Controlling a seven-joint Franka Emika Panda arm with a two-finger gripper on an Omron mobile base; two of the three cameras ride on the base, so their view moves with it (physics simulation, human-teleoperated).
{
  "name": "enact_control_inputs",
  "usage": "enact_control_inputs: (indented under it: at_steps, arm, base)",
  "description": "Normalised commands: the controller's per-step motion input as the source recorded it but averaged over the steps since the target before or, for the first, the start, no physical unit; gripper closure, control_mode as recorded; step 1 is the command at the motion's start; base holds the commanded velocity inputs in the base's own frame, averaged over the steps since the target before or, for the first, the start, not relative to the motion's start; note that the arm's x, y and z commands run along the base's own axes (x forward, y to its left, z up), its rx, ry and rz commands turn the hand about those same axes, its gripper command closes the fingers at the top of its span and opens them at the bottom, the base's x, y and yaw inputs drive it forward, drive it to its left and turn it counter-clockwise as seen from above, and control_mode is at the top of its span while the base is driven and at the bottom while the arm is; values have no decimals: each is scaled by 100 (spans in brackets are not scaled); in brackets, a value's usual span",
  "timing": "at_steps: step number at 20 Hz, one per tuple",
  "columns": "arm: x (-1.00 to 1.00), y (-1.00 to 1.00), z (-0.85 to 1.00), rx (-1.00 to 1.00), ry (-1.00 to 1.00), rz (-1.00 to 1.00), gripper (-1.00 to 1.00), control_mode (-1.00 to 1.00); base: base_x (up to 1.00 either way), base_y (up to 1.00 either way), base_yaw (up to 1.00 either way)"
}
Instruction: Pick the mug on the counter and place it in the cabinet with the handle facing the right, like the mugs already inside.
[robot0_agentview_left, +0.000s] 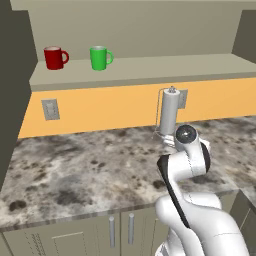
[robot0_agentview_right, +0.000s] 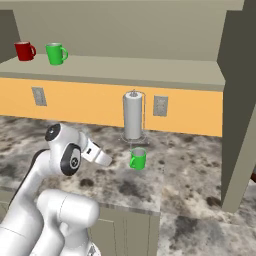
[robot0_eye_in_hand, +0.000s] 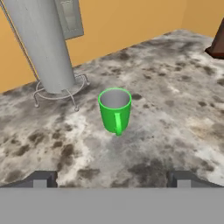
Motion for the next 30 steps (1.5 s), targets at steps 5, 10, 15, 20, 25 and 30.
enact_control_inputs:
  at_steps: [5,10,15,20,25,30]
  arm:
    - [-6,-7,-40,-6,-24,-4,-100,-100]
    - [-42,-2,-74,-22,-31,0,-100,-100]
    - [-11,-21,-78,-14,-8,0,-100,-100]
    - [-21,-12,-70,-6,-1,-1,-100,-100]
    - [-23,-3,-61,2,-1,0,-100,-100]
    - [-4,-19,-72,5,0,0,-100,-100]
  base:
    - [0,0,0]
    - [0,0,0]
    - [0,0,0]
    - [0,0,0]
    - [0,0,0]
    - [0,0,0]
